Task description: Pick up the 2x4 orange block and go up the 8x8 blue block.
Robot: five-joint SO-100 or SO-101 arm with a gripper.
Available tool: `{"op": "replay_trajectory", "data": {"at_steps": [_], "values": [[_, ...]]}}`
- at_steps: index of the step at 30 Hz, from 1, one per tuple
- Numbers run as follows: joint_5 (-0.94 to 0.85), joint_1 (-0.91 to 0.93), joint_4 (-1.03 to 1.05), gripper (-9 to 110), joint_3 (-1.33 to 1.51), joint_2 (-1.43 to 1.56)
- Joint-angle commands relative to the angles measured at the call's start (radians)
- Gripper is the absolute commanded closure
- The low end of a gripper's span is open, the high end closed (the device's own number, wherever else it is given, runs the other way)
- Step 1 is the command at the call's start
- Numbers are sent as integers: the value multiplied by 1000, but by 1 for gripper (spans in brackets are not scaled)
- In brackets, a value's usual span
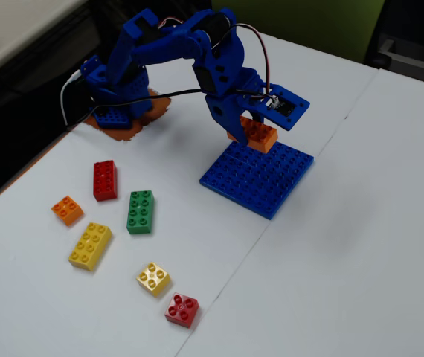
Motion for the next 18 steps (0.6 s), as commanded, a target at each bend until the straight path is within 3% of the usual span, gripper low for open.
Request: {"op": "replay_trajectory", "data": {"at_steps": [1, 18], "values": [[-11, 9, 6, 98, -3, 38], [-18, 12, 6, 98, -3, 40]]}}
